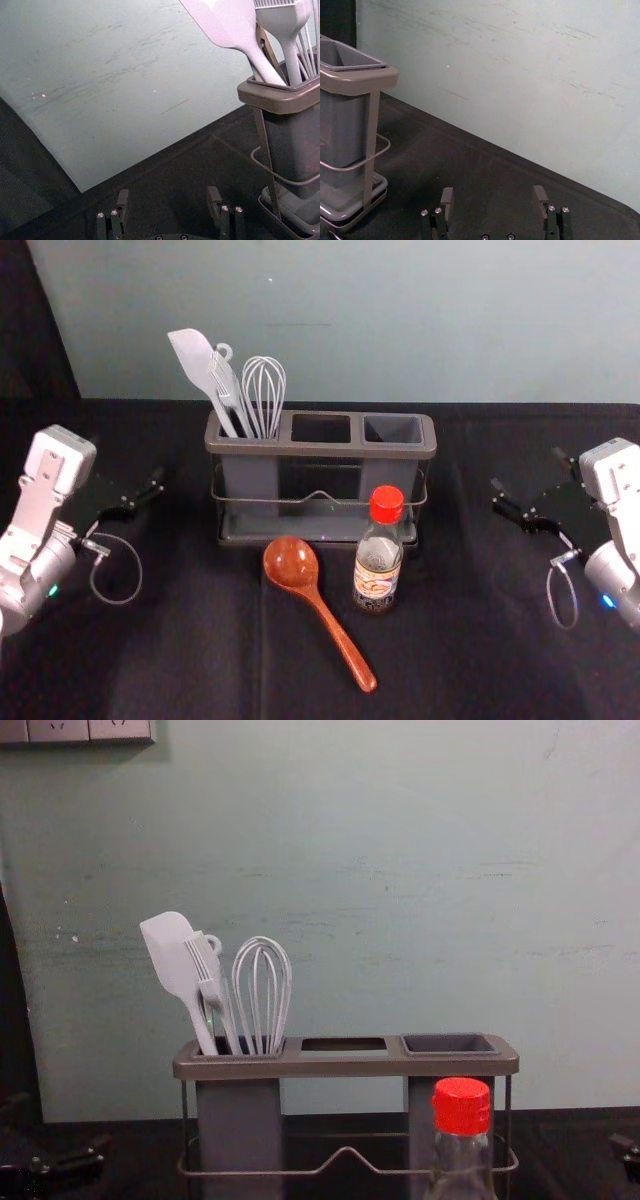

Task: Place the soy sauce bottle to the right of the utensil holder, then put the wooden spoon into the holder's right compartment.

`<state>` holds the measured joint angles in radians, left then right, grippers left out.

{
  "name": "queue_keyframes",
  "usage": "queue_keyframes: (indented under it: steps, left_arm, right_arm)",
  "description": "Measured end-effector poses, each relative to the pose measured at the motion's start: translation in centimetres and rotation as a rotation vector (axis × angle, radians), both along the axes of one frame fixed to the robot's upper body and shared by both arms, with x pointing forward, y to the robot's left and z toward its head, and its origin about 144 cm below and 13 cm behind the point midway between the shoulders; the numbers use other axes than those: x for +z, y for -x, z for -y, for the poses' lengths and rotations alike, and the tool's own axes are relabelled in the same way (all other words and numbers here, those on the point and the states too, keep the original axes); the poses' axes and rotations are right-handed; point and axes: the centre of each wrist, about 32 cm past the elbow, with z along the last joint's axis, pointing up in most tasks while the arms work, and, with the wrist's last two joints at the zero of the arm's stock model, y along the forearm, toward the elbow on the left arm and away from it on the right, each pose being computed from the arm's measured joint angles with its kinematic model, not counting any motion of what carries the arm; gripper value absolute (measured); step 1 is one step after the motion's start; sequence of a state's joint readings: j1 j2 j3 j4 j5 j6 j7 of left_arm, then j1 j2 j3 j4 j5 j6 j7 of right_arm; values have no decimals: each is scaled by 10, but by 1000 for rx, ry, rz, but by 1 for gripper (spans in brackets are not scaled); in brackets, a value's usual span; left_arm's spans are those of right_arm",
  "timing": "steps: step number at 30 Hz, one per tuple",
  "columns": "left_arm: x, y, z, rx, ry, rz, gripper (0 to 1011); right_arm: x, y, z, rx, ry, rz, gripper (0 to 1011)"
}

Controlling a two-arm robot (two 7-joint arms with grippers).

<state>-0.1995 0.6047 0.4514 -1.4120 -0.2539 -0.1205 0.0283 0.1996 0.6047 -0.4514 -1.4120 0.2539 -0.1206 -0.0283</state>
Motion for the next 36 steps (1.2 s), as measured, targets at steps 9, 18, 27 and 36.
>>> queue_keyframes:
  steps: [9,18,27,36]
  left_arm:
    - [0,0,0,0,0,0,1000]
    - [0,0,0,0,0,0,1000]
    - [0,0,0,0,0,0,1000]
    - [0,0,0,0,0,0,1000]
  right_arm:
    - [0,0,0,0,0,0,1004]
    - [0,0,0,0,0,0,1004]
    - [0,0,0,0,0,0,1004]
    - [0,0,0,0,0,0,1004]
